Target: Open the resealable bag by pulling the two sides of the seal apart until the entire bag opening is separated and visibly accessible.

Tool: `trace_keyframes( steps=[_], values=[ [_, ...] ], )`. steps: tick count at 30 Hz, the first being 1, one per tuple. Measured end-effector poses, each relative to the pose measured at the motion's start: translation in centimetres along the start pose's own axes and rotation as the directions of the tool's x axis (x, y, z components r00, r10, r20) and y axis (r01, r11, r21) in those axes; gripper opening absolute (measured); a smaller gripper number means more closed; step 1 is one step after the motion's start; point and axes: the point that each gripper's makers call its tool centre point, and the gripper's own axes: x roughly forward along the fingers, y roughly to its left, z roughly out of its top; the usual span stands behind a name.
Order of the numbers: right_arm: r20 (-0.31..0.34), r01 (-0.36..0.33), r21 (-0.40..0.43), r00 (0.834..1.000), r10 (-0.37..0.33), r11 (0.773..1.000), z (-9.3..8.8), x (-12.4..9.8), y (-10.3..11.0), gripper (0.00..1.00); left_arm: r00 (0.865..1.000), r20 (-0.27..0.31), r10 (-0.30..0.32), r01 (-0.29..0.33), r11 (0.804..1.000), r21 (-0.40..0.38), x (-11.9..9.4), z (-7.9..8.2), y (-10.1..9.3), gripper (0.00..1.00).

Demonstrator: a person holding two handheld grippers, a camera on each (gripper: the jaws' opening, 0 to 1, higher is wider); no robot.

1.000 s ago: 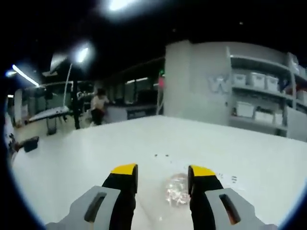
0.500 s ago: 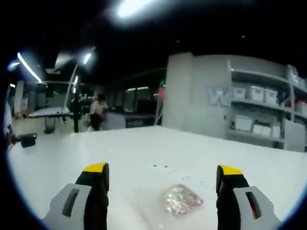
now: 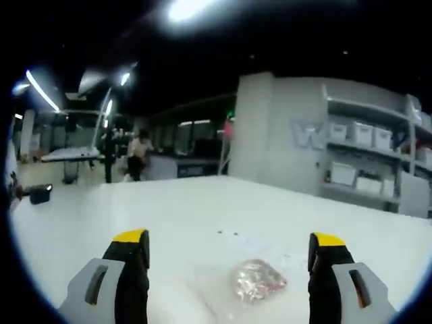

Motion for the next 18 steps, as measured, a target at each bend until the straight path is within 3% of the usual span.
trace_keyframes(
  steps=[8, 18],
  values=[
    [-0.001, 0.007, 0.021, 1.0, -0.007, 1.0, 0.6, -0.7, 0.0, 0.95, 1.0, -0.003, -0.012, 0.012, 1.0, -0.002, 0.1, -0.1, -0.2, 0.96],
    [-0.01, -0.007, -0.037, 1.0, 0.007, 0.999, 0.4, -1.2, 1.0, 0.97, 1.0, -0.005, -0.014, 0.014, 1.0, -0.001, -0.4, -0.2, -0.2, 0.96]
  ],
)
